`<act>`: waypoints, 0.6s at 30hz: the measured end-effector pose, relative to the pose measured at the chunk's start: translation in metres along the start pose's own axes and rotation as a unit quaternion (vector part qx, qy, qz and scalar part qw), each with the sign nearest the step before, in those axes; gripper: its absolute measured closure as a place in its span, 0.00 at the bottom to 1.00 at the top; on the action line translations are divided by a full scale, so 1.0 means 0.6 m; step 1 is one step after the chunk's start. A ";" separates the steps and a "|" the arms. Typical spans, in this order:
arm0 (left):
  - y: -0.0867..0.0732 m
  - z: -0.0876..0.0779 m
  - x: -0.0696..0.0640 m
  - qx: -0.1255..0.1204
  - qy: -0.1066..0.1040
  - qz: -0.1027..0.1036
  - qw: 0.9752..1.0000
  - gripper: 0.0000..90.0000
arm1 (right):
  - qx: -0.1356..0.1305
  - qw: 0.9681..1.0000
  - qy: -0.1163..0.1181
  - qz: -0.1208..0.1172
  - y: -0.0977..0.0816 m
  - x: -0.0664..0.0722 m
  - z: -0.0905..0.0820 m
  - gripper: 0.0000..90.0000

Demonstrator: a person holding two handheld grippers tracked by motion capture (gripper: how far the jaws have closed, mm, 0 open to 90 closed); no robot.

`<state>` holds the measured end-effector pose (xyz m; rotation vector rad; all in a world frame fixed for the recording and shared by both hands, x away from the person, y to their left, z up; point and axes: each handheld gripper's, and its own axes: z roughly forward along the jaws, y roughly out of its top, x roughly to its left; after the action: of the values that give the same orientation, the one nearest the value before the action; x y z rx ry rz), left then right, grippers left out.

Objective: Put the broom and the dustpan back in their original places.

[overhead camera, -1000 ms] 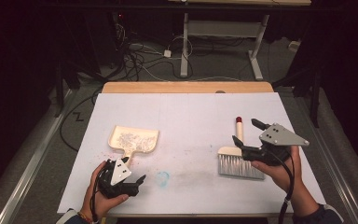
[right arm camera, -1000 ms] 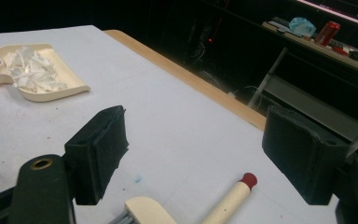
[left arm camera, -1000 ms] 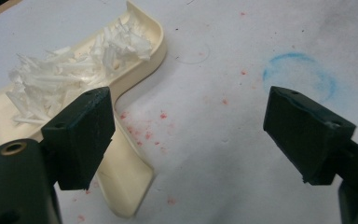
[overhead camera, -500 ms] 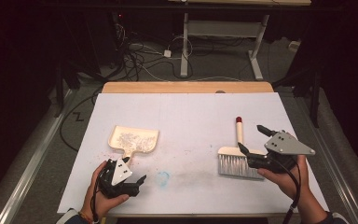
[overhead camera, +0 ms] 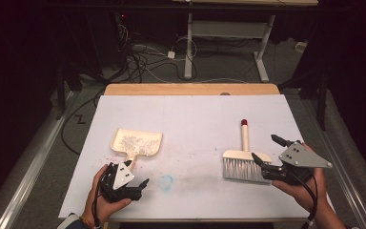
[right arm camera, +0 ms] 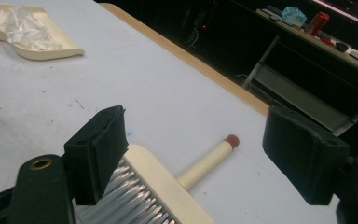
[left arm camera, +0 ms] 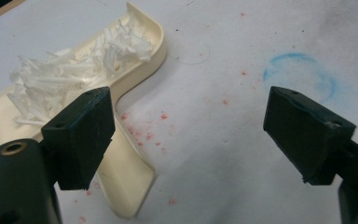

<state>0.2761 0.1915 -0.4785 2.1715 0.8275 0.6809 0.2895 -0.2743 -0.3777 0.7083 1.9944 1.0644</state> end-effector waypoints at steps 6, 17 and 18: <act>0.000 0.001 -0.003 0.004 -0.003 -0.004 1.000 0.18 | -0.004 1.000 0.005 -0.012 -0.012 0.003 -0.009 0.25; 0.001 0.001 -0.003 0.005 0.001 0.011 1.000 0.18 | 0.013 1.000 -0.014 -0.003 -0.043 -0.003 -0.014 0.25; 0.000 0.001 -0.003 0.005 0.001 0.010 1.000 0.18 | 0.015 1.000 -0.017 -0.003 -0.046 -0.004 -0.015 0.25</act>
<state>0.2755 0.1899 -0.4793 2.1917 0.8118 0.6903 0.2801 -0.2937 -0.3975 0.7310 1.9855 1.0149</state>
